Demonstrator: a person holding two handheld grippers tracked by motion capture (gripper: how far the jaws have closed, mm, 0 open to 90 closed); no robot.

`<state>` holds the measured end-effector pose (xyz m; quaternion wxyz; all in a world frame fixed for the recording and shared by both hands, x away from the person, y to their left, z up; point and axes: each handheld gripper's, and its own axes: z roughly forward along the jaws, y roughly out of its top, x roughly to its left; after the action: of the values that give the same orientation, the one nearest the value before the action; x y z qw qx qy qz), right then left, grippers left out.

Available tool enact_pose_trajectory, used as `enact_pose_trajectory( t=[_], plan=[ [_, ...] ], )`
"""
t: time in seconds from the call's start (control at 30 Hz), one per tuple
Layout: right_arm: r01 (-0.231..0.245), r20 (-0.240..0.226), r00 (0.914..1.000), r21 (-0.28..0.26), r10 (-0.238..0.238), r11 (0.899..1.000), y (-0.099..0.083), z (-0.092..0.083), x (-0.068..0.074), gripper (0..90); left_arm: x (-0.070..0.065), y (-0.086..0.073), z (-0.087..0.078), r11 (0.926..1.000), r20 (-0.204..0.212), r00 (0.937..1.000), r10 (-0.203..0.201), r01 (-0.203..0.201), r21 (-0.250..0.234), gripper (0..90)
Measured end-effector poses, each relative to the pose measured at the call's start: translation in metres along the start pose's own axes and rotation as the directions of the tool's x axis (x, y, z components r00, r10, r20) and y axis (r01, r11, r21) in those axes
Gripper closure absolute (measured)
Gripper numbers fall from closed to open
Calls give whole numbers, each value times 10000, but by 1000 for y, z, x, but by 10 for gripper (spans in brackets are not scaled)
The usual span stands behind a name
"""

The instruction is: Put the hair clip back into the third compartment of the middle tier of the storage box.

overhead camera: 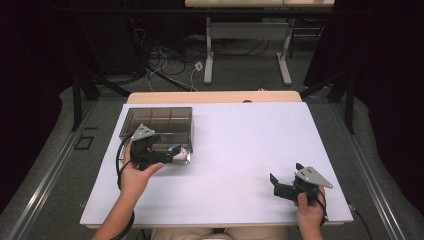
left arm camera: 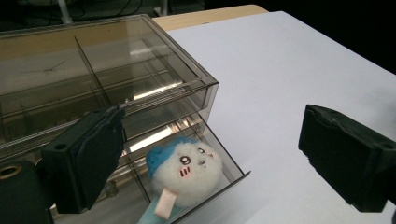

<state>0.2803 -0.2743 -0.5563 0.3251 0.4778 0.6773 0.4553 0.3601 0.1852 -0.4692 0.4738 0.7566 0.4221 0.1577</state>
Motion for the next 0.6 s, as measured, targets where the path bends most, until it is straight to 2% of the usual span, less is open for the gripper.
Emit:
enact_pose_trajectory(
  t=[0.33, 0.4, 0.6],
  plan=[
    [-27, 63, 10000, -18, 27, 10000, 0, 0, -1, 4, -6, -4, -14, 9993, 118, 9998, 147, -143, -353, 5],
    [-168, 29, 9999, -110, 169, 9998, 0, 0, -1, 4, -7, -5, -17, 9990, 25, 9998, 216, -215, -402, 5],
    [-118, 67, 9999, -177, 119, 9998, 0, -1, -2, 4, -6, -10, -25, 9989, -70, 9999, 140, -143, -448, 5]
  ],
)
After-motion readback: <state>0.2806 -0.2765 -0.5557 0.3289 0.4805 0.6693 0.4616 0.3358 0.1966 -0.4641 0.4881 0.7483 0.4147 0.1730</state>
